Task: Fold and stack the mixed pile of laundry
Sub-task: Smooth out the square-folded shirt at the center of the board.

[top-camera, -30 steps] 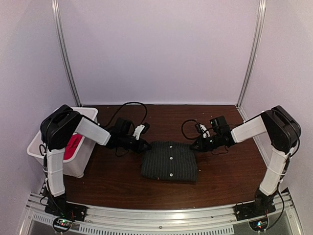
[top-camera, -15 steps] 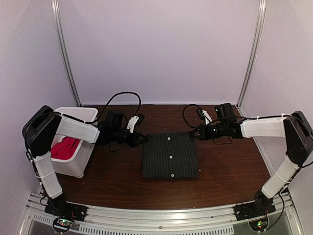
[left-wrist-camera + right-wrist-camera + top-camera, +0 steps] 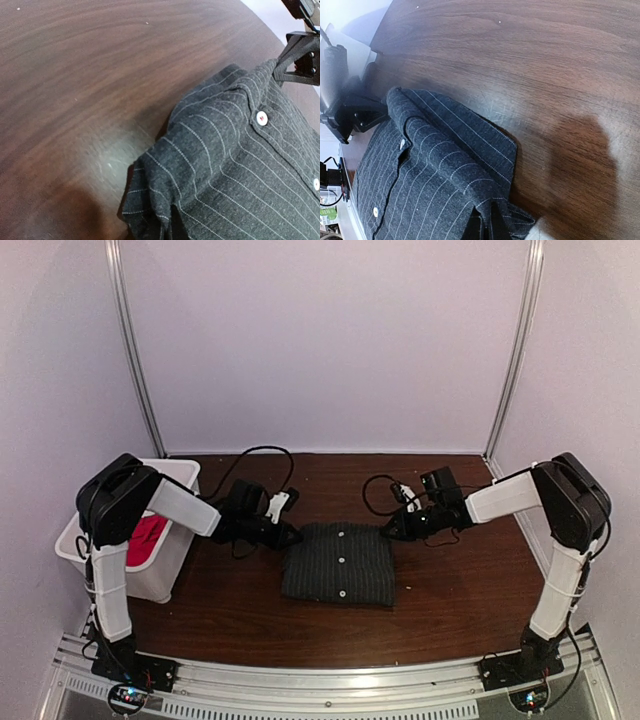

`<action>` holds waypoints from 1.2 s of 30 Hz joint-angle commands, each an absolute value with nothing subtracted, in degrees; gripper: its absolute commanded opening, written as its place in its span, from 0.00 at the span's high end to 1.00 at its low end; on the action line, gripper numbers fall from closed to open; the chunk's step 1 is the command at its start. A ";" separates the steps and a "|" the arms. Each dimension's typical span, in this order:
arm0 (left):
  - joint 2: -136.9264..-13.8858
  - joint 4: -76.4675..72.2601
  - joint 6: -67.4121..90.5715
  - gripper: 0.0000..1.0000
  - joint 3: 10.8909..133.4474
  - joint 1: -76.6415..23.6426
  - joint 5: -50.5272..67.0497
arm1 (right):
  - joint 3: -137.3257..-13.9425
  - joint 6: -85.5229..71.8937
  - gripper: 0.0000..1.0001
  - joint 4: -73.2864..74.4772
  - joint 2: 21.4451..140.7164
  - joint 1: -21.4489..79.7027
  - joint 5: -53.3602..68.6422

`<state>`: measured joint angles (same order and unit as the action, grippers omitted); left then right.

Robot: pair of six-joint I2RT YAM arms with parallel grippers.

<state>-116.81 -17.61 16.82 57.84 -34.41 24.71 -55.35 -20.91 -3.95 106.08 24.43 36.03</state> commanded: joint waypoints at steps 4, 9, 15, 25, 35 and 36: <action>-120.71 -13.17 14.21 0.83 61.41 -32.17 21.77 | -53.90 -25.10 0.74 -7.98 100.63 23.41 39.56; -116.06 -14.43 14.50 0.53 58.82 -31.04 24.40 | -45.41 -27.21 0.58 -6.72 90.84 19.48 40.71; -103.87 -9.35 14.14 0.34 57.13 -32.62 19.22 | -32.65 -33.98 0.66 -12.65 82.72 17.67 43.08; -107.81 19.49 15.39 0.38 81.61 -52.09 -1.31 | -25.74 -39.23 0.73 -22.26 85.23 17.45 42.67; -124.41 28.95 23.56 0.38 100.61 -63.14 -9.29 | -23.56 -46.03 0.72 -31.14 86.49 15.59 44.52; -125.82 30.65 24.12 0.38 102.61 -63.57 -10.53 | -23.35 -46.24 0.73 -31.41 86.43 15.45 44.62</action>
